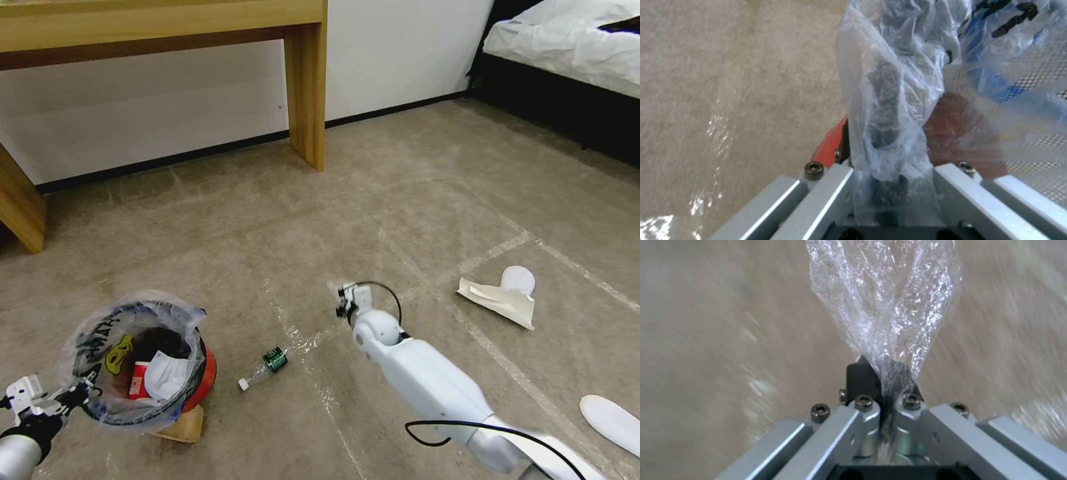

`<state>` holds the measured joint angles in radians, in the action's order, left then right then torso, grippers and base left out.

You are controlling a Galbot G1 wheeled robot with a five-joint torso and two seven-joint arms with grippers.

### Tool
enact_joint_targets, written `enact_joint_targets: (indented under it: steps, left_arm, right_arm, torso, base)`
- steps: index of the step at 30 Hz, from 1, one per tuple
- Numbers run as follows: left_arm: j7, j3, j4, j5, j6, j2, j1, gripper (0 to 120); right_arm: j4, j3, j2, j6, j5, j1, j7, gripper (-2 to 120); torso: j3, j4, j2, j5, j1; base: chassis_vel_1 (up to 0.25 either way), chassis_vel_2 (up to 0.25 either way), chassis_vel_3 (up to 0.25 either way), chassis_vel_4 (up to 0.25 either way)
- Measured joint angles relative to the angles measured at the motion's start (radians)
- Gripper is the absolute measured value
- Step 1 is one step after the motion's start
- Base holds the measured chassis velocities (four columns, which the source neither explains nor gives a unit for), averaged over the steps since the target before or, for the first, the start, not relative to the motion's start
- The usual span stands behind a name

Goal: Pick up the trash bin and place the garbage on the floor into it.

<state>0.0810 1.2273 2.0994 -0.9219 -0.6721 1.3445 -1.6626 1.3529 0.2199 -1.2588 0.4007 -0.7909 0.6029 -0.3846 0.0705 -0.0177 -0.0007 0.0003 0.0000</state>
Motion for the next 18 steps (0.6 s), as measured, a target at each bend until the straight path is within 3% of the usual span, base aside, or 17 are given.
enact_joint_targets:
  steps: [6, 7, 9, 10, 13, 15, 18]
  left_arm:
    - [-0.029, -0.018, 0.011, -0.041, -0.017, -0.048, 0.02, 1]
    - [-0.047, -0.033, 0.019, -0.08, -0.029, -0.08, 0.031, 1]
    - [-0.051, -0.038, 0.021, -0.09, -0.032, -0.092, 0.034, 1]
    - [-0.056, -0.052, 0.022, -0.113, -0.038, -0.126, 0.04, 1]
    - [-0.059, -0.062, 0.022, -0.13, -0.042, -0.152, 0.041, 1]
    - [-0.062, -0.081, 0.015, -0.159, -0.049, -0.206, 0.044, 1]
    - [-0.064, -0.086, 0.015, -0.172, -0.051, -0.217, 0.044, 1]
  right_arm:
    - [0.152, -0.012, 0.04, -0.059, -0.063, -0.019, 0.026, 0]
    - [0.24, -0.009, 0.064, -0.076, -0.09, -0.028, 0.036, 0]
    - [0.262, -0.007, 0.071, -0.079, -0.098, -0.03, 0.038, 0]
    - [0.337, 0.003, 0.093, -0.089, -0.121, -0.036, 0.046, 0]
    - [0.384, 0.011, 0.113, -0.097, -0.133, -0.045, 0.055, 0]
    - [0.478, 0.039, 0.163, -0.112, -0.168, -0.071, 0.072, 0]
    - [0.503, 0.054, 0.174, -0.117, -0.187, -0.085, 0.076, 0]
  torso:
    - [0.0, 0.0002, 0.0, -0.0001, 0.0]
    - [0.0, 0.0001, 0.0, -0.0001, 0.0]
    - [0.0, 0.0, 0.0, -0.0002, 0.0]
    - [0.0, -0.0001, 0.0, 0.0, 0.0]
    - [0.0, 0.0, 0.0, -0.0001, 0.0]
    - [0.0, -0.0001, 0.0, -0.0001, 0.0]
    - [0.0, -0.0003, 0.0, 0.0, 0.0]
  base:
    - [0.0, 0.0, 0.0, 0.0]
    - [0.0, 0.0, 0.0, 0.0]
    - [0.0, 0.0, 0.0, 0.0]
    - [0.0, 0.0, 0.0, 0.0]
    - [0.0, 0.0, 0.0, 0.0]
    - [0.0, 0.0, 0.0, 0.0]
    - [0.0, 0.0, 0.0, 0.0]
